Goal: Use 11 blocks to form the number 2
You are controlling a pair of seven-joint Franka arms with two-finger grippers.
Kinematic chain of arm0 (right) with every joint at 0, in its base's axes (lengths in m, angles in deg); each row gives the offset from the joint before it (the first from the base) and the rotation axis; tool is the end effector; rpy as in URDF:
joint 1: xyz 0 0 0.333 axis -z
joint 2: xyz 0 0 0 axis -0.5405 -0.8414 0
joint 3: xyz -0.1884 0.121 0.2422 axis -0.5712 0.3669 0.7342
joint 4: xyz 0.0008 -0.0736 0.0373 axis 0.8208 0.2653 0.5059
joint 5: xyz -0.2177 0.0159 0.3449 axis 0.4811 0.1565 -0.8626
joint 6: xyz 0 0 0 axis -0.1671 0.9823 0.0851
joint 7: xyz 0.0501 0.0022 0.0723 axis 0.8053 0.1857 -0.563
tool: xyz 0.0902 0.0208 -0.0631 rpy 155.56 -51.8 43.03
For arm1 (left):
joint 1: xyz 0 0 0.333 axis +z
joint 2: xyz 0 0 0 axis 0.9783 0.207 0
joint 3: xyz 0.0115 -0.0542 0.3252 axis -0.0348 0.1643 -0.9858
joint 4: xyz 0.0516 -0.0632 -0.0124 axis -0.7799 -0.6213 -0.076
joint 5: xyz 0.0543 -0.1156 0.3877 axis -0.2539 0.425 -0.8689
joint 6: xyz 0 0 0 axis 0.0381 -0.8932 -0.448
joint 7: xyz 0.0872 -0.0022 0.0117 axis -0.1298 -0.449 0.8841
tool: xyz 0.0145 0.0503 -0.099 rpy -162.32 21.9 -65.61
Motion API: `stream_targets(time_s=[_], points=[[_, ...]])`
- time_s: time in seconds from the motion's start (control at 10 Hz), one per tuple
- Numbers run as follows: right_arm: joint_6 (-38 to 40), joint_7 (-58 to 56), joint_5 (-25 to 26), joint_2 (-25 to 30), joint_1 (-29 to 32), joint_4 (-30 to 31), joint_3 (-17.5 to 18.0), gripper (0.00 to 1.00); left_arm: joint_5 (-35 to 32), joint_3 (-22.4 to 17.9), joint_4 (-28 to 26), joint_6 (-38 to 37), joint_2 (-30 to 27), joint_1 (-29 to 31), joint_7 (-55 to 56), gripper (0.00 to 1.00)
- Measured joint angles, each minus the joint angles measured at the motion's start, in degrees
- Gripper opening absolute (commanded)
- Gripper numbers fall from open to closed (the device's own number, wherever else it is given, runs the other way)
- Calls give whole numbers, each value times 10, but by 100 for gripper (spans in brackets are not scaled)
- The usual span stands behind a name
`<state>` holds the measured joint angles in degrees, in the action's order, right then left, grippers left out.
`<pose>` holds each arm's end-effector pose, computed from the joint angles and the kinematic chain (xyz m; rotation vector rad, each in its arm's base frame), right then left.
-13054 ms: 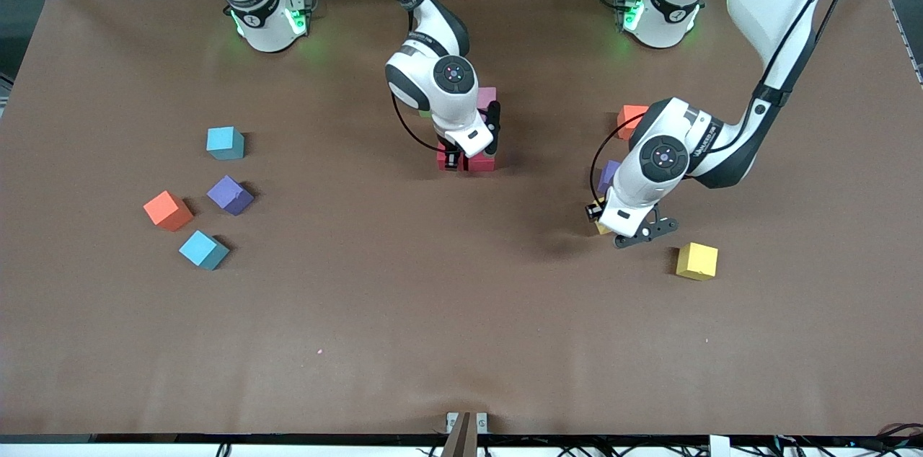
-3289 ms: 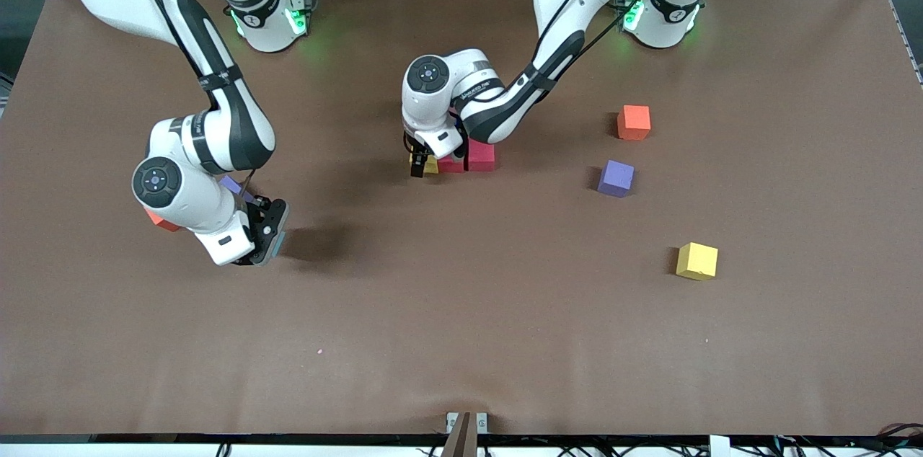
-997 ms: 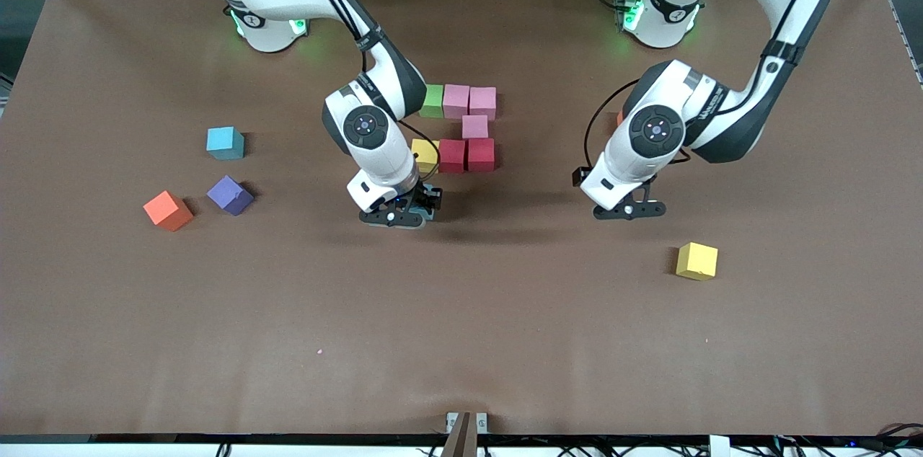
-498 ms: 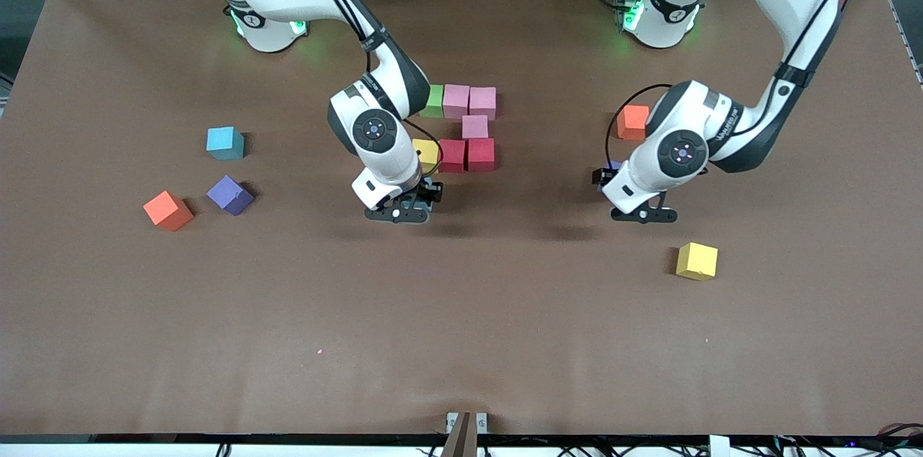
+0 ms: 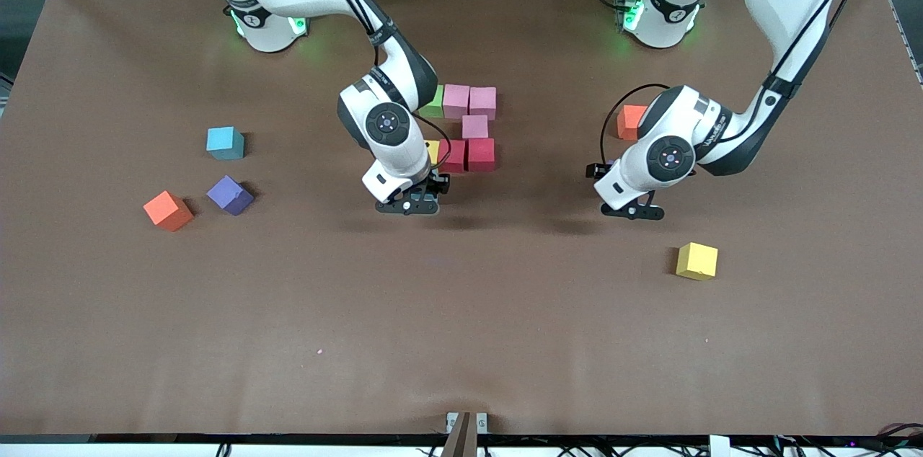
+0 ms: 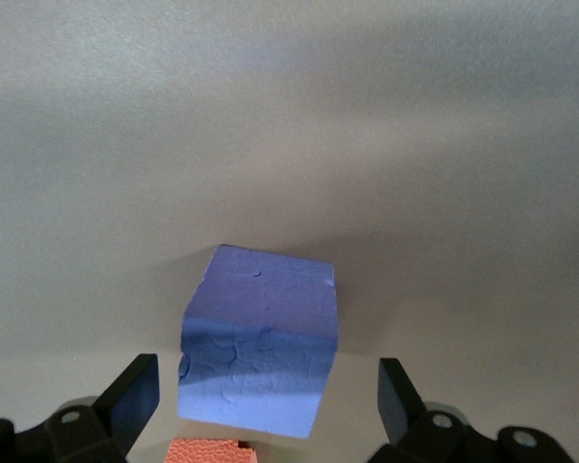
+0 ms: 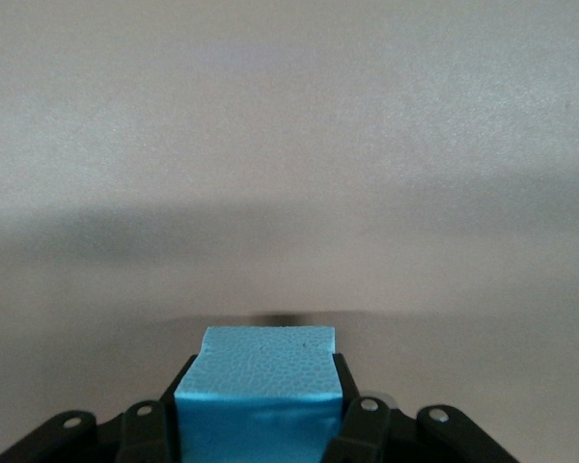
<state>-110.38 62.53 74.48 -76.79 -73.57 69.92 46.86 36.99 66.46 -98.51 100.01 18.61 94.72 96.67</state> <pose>0.5226 0.4349 0.2203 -3.0907 0.0831 0.0512 0.5230 -0.2073 0.2106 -3.0327 0.2072 0.4538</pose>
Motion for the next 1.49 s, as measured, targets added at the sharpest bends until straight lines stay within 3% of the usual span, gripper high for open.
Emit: stream_targets(time_s=[0.7, 0.9, 1.0, 1.2, 1.49], points=[[6, -1, 14, -2, -16, 15, 0, 42, -36, 0, -7, 1, 19, 0, 0, 100], [6, -1, 14, -3, -18, 15, 0, 42, -41, 0, -7, 1, 19, 0, 0, 94], [6, -1, 15, -5, -18, 15, -1, 42, -42, 0, -7, 1, 19, 0, 0, 90], [5, -1, 17, -8, -18, 15, -4, 42, -42, 0, -7, 2, 22, 0, 0, 66], [1, -2, 17, -10, -18, 15, -5, 42, -41, 0, -6, 3, 24, 4, 3, 44]])
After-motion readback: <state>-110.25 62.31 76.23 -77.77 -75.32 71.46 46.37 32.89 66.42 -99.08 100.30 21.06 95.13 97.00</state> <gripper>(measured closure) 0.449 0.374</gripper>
